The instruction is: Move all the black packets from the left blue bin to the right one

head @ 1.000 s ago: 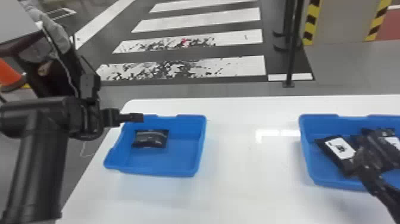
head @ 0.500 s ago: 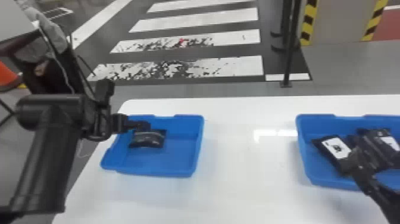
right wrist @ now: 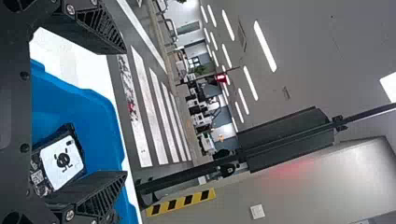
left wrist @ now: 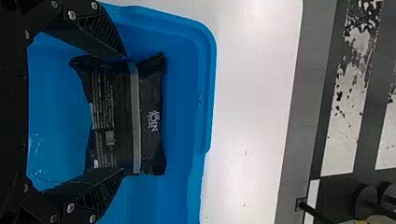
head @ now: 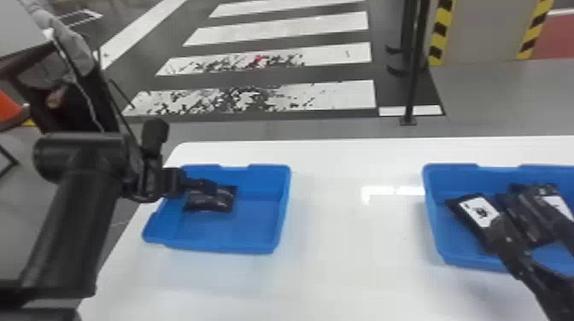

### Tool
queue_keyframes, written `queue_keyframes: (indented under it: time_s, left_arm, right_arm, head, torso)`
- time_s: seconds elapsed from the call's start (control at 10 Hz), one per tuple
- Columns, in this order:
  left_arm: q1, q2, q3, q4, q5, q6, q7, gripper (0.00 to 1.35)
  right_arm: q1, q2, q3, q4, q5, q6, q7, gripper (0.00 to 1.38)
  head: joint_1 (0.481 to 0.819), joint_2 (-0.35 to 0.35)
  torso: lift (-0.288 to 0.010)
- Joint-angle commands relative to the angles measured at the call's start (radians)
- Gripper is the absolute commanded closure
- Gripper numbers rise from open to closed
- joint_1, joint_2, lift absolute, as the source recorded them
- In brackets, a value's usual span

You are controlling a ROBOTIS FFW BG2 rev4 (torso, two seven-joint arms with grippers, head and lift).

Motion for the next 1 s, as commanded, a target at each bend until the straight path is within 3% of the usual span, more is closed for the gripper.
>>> queue_keyframes:
  time_s: [0.0, 0.3, 0.4, 0.6, 0.7, 0.9]
  left_arm:
    - [-0.018, -0.001, -0.009, 0.043, -0.004, -0.001, 0.000, 0.18]
    - [-0.021, -0.007, 0.003, 0.094, 0.010, -0.021, 0.002, 0.25]
    - [-0.023, -0.009, 0.003, 0.104, 0.010, -0.021, 0.002, 0.37]
    - [-0.018, -0.012, -0.003, 0.104, 0.002, -0.045, 0.002, 1.01]
    - [-0.016, -0.012, -0.015, 0.104, -0.012, -0.072, 0.000, 1.22]
    - [0.004, -0.012, -0.019, 0.102, -0.012, -0.089, -0.027, 1.20]
  right_arm:
    - [-0.005, 0.002, 0.003, 0.008, -0.003, 0.002, 0.002, 0.11]
    - [-0.010, 0.002, 0.007, 0.013, -0.013, 0.005, 0.006, 0.11]
    - [-0.010, 0.002, 0.007, 0.015, -0.013, 0.005, 0.006, 0.11]
    - [-0.013, 0.002, 0.007, 0.020, -0.017, 0.007, 0.010, 0.11]
    - [-0.013, 0.002, 0.007, 0.022, -0.021, 0.007, 0.011, 0.11]
    - [-0.013, 0.002, 0.007, 0.022, -0.025, 0.010, 0.013, 0.12]
  head:
    - [0.695, 0.243]
    - [0.695, 0.249]
    - [0.695, 0.249]
    - [0.695, 0.248]
    - [0.695, 0.248]
    - [0.695, 0.247]
  torso:
    - [-0.140]
    - [-0.140]
    - [-0.140]
    - [-0.140]
    - [-0.140]
    - [-0.140]
